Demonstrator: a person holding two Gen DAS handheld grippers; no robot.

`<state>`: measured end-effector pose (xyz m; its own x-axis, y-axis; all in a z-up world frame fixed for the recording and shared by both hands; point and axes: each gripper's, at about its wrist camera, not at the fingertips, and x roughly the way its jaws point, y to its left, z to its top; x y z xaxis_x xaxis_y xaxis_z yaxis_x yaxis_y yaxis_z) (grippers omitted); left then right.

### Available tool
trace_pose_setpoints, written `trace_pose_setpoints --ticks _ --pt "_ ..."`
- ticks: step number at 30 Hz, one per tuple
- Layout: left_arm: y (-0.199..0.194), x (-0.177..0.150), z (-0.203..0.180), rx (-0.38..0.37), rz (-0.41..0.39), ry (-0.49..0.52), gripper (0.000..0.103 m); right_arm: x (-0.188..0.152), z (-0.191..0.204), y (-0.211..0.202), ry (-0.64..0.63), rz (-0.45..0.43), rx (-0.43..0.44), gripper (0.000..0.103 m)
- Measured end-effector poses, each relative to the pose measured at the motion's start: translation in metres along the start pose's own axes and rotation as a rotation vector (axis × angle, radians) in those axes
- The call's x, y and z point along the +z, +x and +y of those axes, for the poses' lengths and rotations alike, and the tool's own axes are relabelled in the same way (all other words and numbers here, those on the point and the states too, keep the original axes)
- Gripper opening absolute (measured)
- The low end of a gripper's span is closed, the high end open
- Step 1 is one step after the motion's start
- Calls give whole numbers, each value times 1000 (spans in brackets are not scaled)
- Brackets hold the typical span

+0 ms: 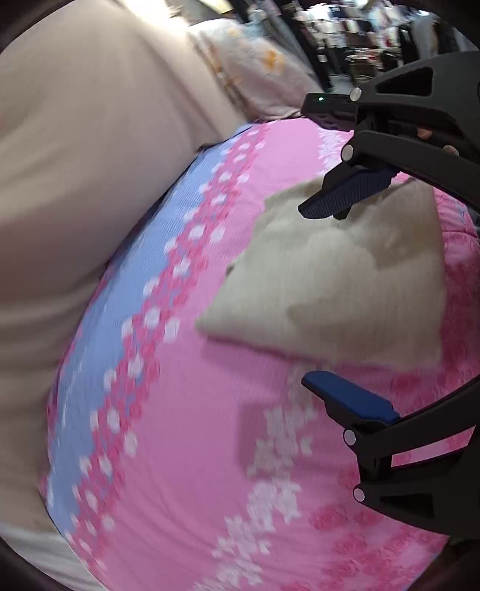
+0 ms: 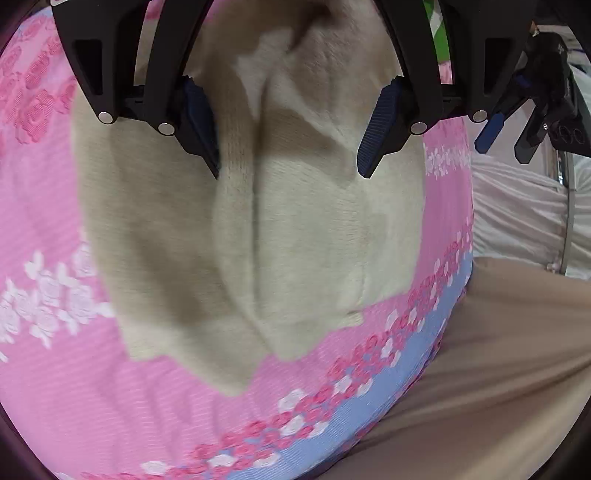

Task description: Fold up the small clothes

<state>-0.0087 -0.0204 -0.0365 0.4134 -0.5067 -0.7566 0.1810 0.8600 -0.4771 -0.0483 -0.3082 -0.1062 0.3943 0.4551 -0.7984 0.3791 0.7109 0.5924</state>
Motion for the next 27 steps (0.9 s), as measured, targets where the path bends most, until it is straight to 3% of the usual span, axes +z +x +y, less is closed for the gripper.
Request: trace_pose_setpoints --ticks 2,8,11,13,16,20,23,27 --pt "-6 -1 15 20 -15 -41 82 3 23 0 -76 1 -26 21" --pt "-19 6 30 49 -59 -74 82 16 79 -79 -194 -177 161 15" --pt "-25 9 29 38 -74 -59 83 10 64 -108 -227 -247 79 15" --pt "-24 8 28 31 -72 -55 85 7 30 -96 -225 -232 -69 16" --pt "-9 2 25 14 -22 -49 85 4 -54 -45 -44 -94 -202 18" --pt "14 -9 10 -14 80 -11 85 -11 -60 -72 9 -199 -76 27" --pt "30 -15 0 -47 136 -2 85 -14 -58 -89 -20 -244 -115 52" --pt "59 -22 -17 -62 207 26 85 -16 -80 -79 36 -206 -144 54"
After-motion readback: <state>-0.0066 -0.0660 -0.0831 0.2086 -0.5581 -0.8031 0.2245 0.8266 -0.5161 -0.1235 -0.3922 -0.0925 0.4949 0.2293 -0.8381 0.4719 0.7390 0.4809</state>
